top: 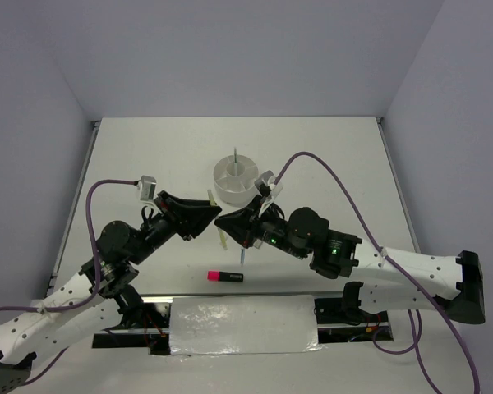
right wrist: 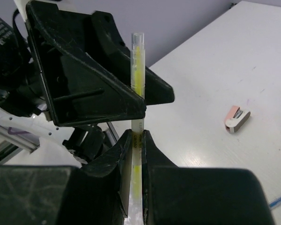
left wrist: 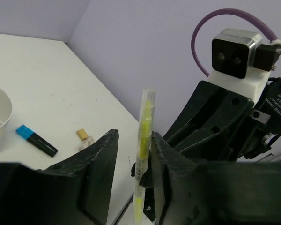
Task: Sort the stationery into containers
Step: Close the pen cap on the pen.
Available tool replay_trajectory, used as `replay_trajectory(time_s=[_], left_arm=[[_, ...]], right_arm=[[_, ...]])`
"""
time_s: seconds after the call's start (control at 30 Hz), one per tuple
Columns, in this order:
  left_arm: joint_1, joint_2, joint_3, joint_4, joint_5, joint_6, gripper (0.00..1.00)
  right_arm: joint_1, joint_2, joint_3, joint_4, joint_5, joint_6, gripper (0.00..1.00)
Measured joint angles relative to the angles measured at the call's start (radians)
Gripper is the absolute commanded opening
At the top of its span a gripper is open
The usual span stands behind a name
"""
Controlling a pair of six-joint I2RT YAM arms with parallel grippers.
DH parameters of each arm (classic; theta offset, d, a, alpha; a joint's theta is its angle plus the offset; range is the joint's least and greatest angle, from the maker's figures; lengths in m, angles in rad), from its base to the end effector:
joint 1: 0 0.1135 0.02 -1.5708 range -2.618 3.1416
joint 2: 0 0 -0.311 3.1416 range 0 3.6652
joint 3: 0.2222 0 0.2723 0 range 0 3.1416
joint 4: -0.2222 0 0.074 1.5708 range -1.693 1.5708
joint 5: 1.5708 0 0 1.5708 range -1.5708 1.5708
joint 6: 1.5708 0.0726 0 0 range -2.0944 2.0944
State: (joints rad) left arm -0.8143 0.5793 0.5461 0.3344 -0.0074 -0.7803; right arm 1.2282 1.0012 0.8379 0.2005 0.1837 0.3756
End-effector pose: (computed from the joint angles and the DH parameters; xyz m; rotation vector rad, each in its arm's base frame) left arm 0.1151 -0.1212 0.3784 0.0167 1.3953 -1.3519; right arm 0.1030 0.2493 0.3968 -0.5352 1.5574 1.1178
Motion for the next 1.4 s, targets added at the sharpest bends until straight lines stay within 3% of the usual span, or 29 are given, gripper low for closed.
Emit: replay_trajectory(time_s=[0.1, 0.13, 0.17, 0.2, 0.23, 0.33, 0.47, 0.53, 0.57, 0.63, 0.67, 0.7, 0.77, 0.8, 1.13, 1.4], left_arm=[[-0.002, -0.001, 0.005, -0.002, 0.013, 0.015, 0.21], [-0.003, -0.001, 0.007, -0.002, 0.018, 0.019, 0.08], [-0.004, -0.001, 0.008, -0.005, 0.022, 0.025, 0.04], [-0.004, 0.0, 0.01, -0.005, 0.03, 0.029, 0.02], [-0.004, 0.001, 0.011, -0.005, 0.039, 0.043, 0.0], [0.0, 0.004, 0.013, 0.004, 0.072, 0.066, 0.0], [-0.001, 0.021, 0.013, 0.043, 0.159, 0.085, 0.0], [-0.001, 0.024, 0.013, 0.055, 0.194, 0.097, 0.03], [-0.001, 0.026, 0.013, 0.062, 0.209, 0.099, 0.08], [0.0, 0.026, 0.015, 0.063, 0.22, 0.108, 0.16], [0.0, 0.025, 0.016, 0.063, 0.223, 0.116, 0.23], [0.0, 0.025, 0.018, 0.063, 0.223, 0.122, 0.4], [0.0, 0.025, 0.025, 0.058, 0.218, 0.128, 0.53], [-0.001, 0.025, 0.029, 0.055, 0.213, 0.126, 0.68], [-0.001, 0.03, 0.13, -0.017, 0.153, 0.143, 0.67], [-0.001, 0.029, 0.146, -0.039, 0.134, 0.152, 0.57]], right_arm=[[-0.001, 0.012, 0.0, 0.001, 0.001, 0.0, 0.0], [-0.001, 0.016, 0.0, 0.002, 0.0, 0.0, 0.0], [-0.002, 0.018, 0.0, 0.003, 0.002, 0.0, 0.0], [-0.002, 0.019, 0.0, 0.003, 0.002, -0.002, 0.03], [-0.003, 0.019, 0.0, 0.003, 0.0, -0.003, 0.16], [-0.003, 0.02, 0.0, 0.007, -0.016, -0.008, 0.36], [-0.001, 0.038, 0.003, 0.015, -0.073, -0.014, 0.3], [-0.002, 0.044, 0.003, 0.014, -0.09, -0.015, 0.19], [-0.001, 0.046, 0.003, 0.014, -0.093, -0.019, 0.05], [-0.003, 0.046, 0.003, 0.017, -0.097, -0.014, 0.0], [-0.003, 0.046, 0.003, 0.02, -0.098, -0.013, 0.0], [-0.002, 0.044, 0.003, 0.023, -0.101, -0.014, 0.0], [-0.002, 0.043, 0.003, 0.024, -0.112, -0.014, 0.0], [-0.001, 0.044, 0.003, 0.024, -0.119, -0.014, 0.0], [0.0, 0.043, -0.003, 0.039, -0.154, -0.005, 0.0], [0.0, 0.043, -0.009, 0.041, -0.159, -0.002, 0.0]])
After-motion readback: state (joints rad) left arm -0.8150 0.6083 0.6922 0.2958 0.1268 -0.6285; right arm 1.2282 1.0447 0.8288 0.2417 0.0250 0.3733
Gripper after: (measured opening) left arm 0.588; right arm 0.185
